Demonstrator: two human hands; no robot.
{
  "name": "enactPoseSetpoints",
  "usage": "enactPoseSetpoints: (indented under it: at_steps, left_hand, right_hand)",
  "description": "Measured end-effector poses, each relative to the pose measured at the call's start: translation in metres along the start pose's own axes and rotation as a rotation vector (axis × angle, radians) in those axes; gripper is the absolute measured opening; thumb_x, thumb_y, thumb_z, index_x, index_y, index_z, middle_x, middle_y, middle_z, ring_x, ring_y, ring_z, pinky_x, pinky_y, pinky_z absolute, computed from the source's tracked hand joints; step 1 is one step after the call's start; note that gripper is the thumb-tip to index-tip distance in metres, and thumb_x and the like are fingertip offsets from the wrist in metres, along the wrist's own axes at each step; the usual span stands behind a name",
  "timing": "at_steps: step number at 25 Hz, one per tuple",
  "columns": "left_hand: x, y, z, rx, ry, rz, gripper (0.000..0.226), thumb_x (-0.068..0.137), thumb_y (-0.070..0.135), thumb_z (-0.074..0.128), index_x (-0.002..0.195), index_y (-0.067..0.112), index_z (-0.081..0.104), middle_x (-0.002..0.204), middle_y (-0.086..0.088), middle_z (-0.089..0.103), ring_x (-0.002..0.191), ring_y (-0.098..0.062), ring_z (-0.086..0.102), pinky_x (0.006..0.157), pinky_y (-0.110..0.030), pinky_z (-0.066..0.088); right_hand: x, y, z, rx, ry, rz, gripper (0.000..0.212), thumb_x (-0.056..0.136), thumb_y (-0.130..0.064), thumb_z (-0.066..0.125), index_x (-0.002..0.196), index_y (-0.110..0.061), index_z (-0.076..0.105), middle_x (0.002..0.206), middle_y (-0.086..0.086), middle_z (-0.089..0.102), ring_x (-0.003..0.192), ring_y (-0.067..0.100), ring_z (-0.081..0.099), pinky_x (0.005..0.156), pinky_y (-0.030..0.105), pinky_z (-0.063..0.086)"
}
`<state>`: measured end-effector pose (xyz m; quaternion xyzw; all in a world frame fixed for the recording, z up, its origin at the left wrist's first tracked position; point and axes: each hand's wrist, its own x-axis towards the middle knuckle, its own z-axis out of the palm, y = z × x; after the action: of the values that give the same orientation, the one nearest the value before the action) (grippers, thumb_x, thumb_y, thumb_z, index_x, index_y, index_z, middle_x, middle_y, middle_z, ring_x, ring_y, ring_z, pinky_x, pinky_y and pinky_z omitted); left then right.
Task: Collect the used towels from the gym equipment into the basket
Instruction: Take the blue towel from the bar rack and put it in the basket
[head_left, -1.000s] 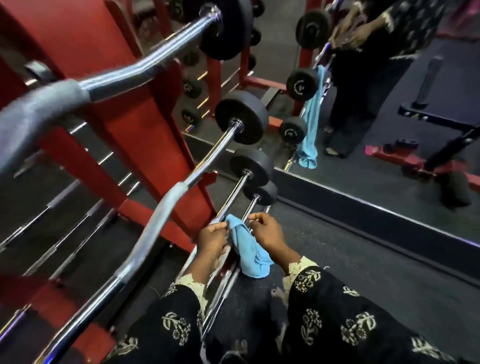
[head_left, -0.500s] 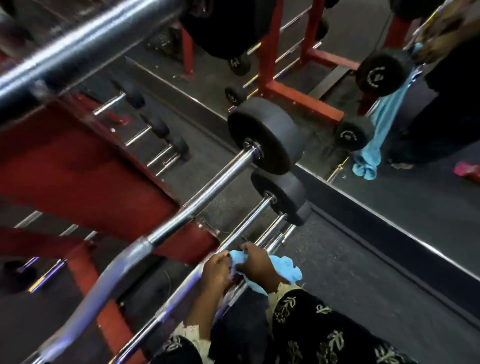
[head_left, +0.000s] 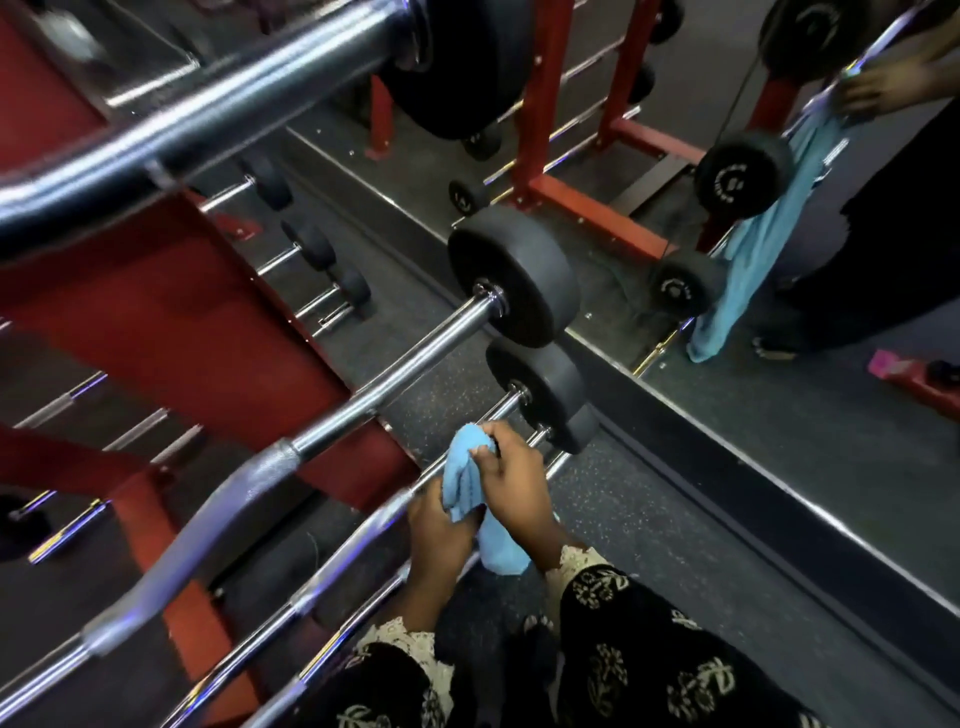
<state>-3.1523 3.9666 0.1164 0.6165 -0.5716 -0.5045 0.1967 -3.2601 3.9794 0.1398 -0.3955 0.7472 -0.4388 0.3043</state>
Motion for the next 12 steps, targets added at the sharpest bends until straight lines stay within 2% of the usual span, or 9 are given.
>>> enactPoseSetpoints:
  at_steps: [2,5,7,9,10,12]
  left_hand:
    - [-0.009,0.012,-0.002,-0.06,-0.074,0.073,0.047,0.062,0.026,0.073,0.108,0.018,0.066,0.102,-0.001,0.073,0.096,-0.02,0.068,0.084,-0.037,0.054]
    - [-0.011,0.039,-0.013,-0.156,-0.091,0.075,0.035,0.072,0.022,0.074,0.106,0.015,0.068,0.101,-0.007,0.074,0.098,-0.028,0.069,0.086,-0.044,0.055]
    - [-0.007,0.057,-0.026,-0.074,-0.044,0.099,0.025,0.081,0.016,0.07,0.105,0.012,0.069,0.102,-0.009,0.074,0.098,-0.026,0.068,0.086,-0.04,0.054]
    - [-0.013,0.071,-0.047,-0.05,-0.058,0.163,0.018,0.082,0.014,0.067,0.099,0.012,0.069,0.097,-0.009,0.074,0.092,-0.022,0.067,0.083,-0.038,0.055]
    - [-0.017,0.076,-0.058,-0.085,-0.087,0.181,0.015,0.08,0.012,0.065,0.096,0.012,0.068,0.095,-0.01,0.074,0.089,-0.023,0.067,0.083,-0.04,0.055]
    - [-0.031,0.083,-0.078,-0.136,-0.183,0.191,0.017,0.082,0.005,0.06,0.095,0.012,0.066,0.098,-0.017,0.072,0.091,-0.031,0.068,0.084,-0.05,0.056]
  right_hand:
    - [-0.004,-0.024,-0.014,0.08,0.067,0.002,0.02,0.093,-0.013,0.054,0.112,-0.014,0.06,0.095,0.003,0.068,0.087,0.018,0.063,0.08,0.033,0.048]
    - [-0.01,-0.06,-0.035,0.366,0.135,0.032,0.012,0.094,-0.013,0.055,0.099,-0.022,0.061,0.087,0.004,0.069,0.076,0.016,0.066,0.069,0.04,0.056]
    - [-0.01,-0.068,-0.05,0.414,0.255,0.087,0.011,0.092,-0.016,0.058,0.097,-0.025,0.063,0.088,0.006,0.072,0.072,0.02,0.068,0.067,0.042,0.057]
    - [-0.022,-0.062,-0.062,0.269,0.314,0.192,0.025,0.086,-0.017,0.061,0.11,-0.026,0.062,0.097,0.003,0.072,0.081,0.023,0.07,0.076,0.043,0.058]
    - [-0.031,-0.055,-0.063,0.203,0.265,0.253,0.037,0.083,-0.015,0.064,0.119,-0.023,0.059,0.104,0.003,0.071,0.091,0.023,0.069,0.083,0.043,0.057]
    - [-0.057,-0.043,-0.053,0.079,0.057,0.311,0.062,0.074,-0.011,0.074,0.131,-0.017,0.049,0.12,0.006,0.064,0.111,0.025,0.062,0.094,0.04,0.05]
